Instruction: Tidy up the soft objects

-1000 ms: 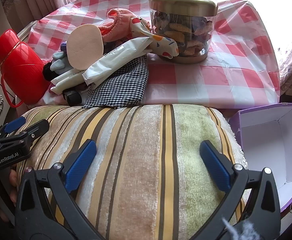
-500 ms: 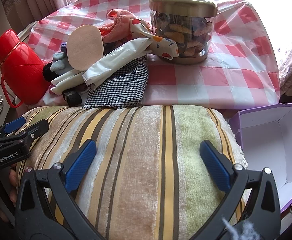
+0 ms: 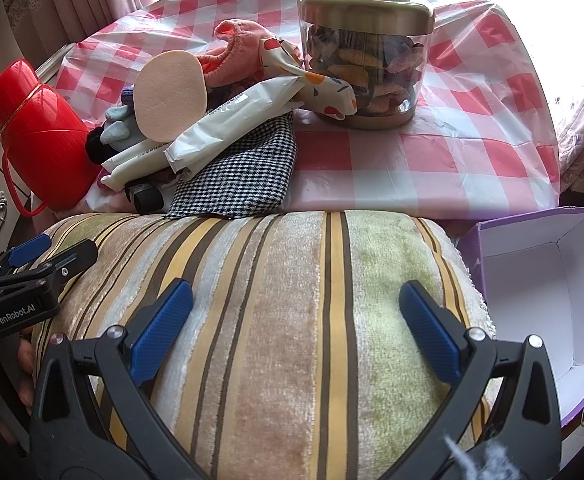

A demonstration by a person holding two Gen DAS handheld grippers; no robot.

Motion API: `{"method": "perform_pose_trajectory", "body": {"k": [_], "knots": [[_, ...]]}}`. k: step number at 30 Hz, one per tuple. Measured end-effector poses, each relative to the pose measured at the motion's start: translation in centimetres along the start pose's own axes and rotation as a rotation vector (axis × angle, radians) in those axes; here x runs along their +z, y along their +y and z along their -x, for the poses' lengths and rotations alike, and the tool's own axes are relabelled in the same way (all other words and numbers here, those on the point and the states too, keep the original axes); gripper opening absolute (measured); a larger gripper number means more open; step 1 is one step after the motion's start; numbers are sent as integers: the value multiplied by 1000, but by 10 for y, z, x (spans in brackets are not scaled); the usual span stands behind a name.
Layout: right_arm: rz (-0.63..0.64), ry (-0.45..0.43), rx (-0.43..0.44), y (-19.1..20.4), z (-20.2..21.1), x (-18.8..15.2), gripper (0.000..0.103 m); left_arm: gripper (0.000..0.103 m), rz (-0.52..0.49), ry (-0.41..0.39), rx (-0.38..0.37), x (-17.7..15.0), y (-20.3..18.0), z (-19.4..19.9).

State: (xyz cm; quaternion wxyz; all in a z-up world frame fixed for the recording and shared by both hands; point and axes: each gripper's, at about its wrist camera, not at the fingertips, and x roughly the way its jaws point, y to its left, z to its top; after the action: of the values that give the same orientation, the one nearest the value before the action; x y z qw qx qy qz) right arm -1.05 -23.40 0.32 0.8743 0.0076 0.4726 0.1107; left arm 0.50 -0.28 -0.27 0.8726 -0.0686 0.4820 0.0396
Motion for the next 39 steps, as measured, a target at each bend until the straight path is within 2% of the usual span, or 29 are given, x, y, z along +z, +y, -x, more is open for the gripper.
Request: {"method": "perform_pose_trajectory", "body": {"k": [5, 9, 17, 22, 26, 29, 32, 39], "knots": [[-1, -3, 0, 0, 0, 0, 103, 103, 6, 1, -9, 1, 1, 1], [0, -6, 0, 0, 0, 0, 103, 103, 29, 23, -46, 1, 5, 0], [3, 34, 6, 0, -6, 8, 103, 103, 13, 55, -67, 3, 5, -3], [21, 98, 44, -4, -12, 17, 103, 102, 47, -4, -141, 9, 12, 3], [-16, 82, 80, -10, -16, 24, 103, 89, 66, -37, -208, 25, 6, 1], [-43, 59, 112, -14, -21, 31, 103, 84, 63, -57, -250, 42, -4, -4], [-131, 28, 177, -27, -25, 38, 103, 79, 88, -68, -301, 62, -8, -10], [-174, -11, 233, -28, -28, 52, 103, 68, 158, -27, -360, 102, -10, -43]]}}
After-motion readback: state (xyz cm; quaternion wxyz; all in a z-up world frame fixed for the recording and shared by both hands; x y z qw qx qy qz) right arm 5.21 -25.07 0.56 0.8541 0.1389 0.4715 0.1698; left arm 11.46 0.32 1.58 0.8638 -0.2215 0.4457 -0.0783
